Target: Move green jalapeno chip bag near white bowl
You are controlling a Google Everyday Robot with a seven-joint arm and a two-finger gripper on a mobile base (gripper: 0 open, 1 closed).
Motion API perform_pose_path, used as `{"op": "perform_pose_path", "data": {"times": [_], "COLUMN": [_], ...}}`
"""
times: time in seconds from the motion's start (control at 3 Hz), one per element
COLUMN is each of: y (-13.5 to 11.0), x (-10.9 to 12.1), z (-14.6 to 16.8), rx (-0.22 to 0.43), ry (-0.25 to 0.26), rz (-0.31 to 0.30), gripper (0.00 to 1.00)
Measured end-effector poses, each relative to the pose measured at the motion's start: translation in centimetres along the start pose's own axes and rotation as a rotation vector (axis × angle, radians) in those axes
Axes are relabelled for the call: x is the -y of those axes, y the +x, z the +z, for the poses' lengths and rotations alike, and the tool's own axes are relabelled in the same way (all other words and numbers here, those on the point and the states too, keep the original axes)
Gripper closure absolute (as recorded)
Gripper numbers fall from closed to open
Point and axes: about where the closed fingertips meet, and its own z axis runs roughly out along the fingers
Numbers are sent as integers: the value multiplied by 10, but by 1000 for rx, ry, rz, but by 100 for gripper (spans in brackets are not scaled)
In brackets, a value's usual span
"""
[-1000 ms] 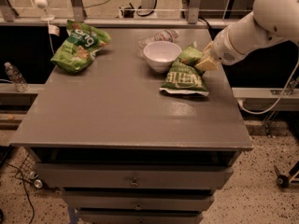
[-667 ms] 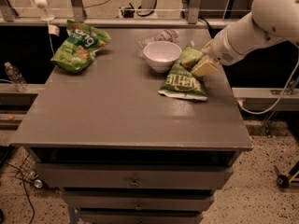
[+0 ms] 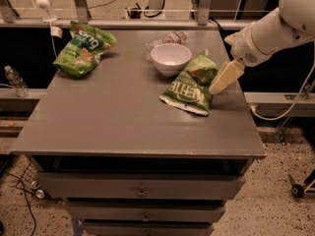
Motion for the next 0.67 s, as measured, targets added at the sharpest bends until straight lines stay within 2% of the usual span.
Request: {"op": "perform_pose_path", "data": {"times": [0.33,0.67], "y": [15,30], "x": [9,15], "z": [-26,-46], "rx": [-22,-41], "ry": [52,83], "rz": [41,72], "gripper": [0,0]}}
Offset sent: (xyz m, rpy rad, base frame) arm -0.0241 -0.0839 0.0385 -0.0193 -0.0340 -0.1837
